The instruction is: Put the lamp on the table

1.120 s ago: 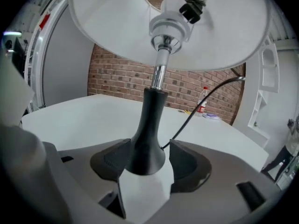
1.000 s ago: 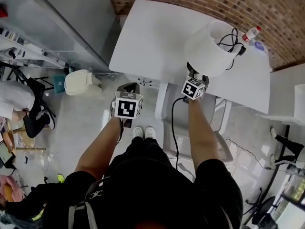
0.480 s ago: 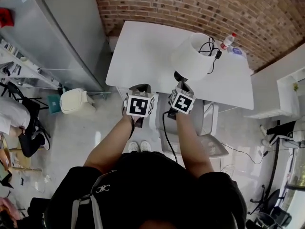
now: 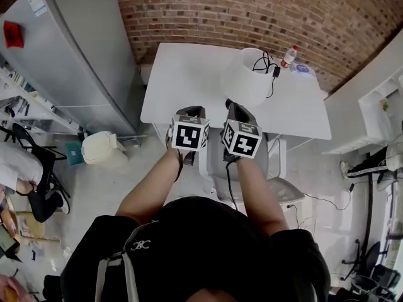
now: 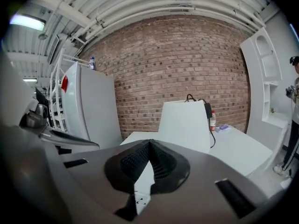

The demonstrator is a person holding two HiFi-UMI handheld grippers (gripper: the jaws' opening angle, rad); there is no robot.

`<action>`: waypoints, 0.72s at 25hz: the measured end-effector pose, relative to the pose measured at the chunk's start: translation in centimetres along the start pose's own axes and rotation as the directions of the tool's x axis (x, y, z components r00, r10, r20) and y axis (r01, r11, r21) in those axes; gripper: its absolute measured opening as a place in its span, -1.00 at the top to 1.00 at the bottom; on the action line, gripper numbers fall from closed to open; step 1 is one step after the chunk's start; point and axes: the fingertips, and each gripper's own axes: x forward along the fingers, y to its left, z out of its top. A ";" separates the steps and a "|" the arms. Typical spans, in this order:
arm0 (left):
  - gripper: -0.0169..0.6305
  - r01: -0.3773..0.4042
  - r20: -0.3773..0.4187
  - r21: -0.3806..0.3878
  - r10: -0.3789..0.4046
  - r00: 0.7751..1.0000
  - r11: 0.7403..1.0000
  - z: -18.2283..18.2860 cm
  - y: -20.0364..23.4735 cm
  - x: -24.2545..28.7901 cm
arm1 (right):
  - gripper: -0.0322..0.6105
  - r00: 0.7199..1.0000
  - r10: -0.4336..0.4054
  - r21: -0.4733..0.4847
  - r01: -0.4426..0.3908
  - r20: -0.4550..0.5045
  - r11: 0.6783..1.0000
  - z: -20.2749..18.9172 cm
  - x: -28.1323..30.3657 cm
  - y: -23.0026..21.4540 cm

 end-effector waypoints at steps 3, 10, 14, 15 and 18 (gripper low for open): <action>0.95 0.008 0.029 0.024 -0.009 1.000 1.000 0.9 -1.0 -0.9 | 0.90 1.000 0.002 -0.016 -0.001 0.029 1.000 0.8 -1.1 0.2; 0.95 0.009 0.055 0.037 -0.011 0.998 0.999 1.9 -2.1 -2.0 | 0.90 0.998 0.007 -0.028 -0.006 0.057 1.000 1.6 -2.5 0.5; 0.95 0.014 0.052 0.046 -0.017 0.998 0.999 1.6 -2.2 -2.2 | 0.90 0.998 0.015 -0.027 -0.013 0.060 1.000 1.6 -2.8 1.1; 0.95 0.014 0.051 0.046 -0.017 0.999 0.999 1.5 -2.2 -2.3 | 0.90 0.998 0.013 -0.027 -0.012 0.059 1.000 1.6 -2.8 1.1; 0.95 0.015 0.049 0.045 -0.017 0.999 0.999 1.4 -2.2 -2.6 | 0.90 0.999 0.012 -0.021 -0.011 0.051 1.000 1.5 -2.9 1.2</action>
